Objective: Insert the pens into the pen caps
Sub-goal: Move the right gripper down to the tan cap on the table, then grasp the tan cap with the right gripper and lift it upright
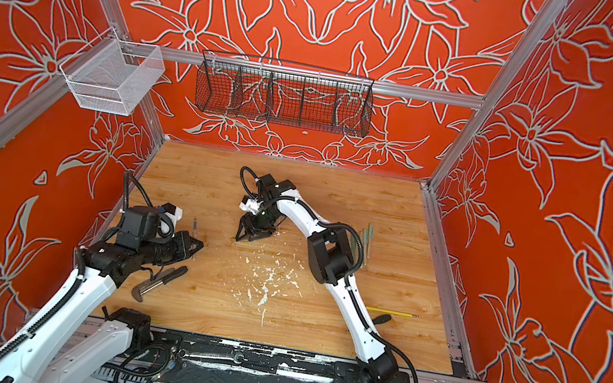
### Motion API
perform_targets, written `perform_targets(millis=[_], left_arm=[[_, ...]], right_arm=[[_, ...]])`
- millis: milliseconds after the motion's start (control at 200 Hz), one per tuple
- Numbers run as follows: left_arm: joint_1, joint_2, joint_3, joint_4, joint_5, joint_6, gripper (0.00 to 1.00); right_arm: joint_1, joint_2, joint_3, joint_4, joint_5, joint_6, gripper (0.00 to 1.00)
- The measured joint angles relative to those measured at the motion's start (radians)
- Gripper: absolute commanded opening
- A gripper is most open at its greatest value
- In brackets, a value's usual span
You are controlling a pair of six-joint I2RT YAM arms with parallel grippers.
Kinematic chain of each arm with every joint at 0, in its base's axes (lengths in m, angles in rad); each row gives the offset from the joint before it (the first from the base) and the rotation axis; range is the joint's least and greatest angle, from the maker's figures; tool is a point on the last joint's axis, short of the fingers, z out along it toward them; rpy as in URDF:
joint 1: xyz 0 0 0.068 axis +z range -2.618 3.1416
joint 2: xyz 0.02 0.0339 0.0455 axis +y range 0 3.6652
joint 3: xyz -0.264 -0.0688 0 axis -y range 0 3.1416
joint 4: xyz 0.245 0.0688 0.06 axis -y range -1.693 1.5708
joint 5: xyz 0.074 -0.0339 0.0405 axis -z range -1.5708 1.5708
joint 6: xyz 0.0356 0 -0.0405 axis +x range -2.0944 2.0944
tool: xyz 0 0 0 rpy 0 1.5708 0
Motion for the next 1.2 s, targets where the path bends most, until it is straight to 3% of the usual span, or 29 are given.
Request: perform_targets(millis=[310, 575, 811, 1196], left_arm=[[0.000, -0.011, 0.000, 0.000, 0.000, 0.001, 0.00], [0.000, -0.034, 0.000, -0.008, -0.003, 0.001, 0.00], [0.000, -0.044, 0.000, -0.009, -0.002, 0.001, 0.00], [0.001, -0.095, 0.006, -0.018, 0.000, 0.001, 0.00]], right_arm=[[-0.006, 0.010, 0.077, 0.010, 0.142, 0.032, 0.62], [-0.016, 0.044, 0.092, 0.064, 0.047, 0.060, 0.62], [0.044, 0.047, 0.087, 0.061, 0.027, 0.038, 0.62], [0.129, 0.009, 0.066, 0.032, 0.316, -0.017, 0.50]])
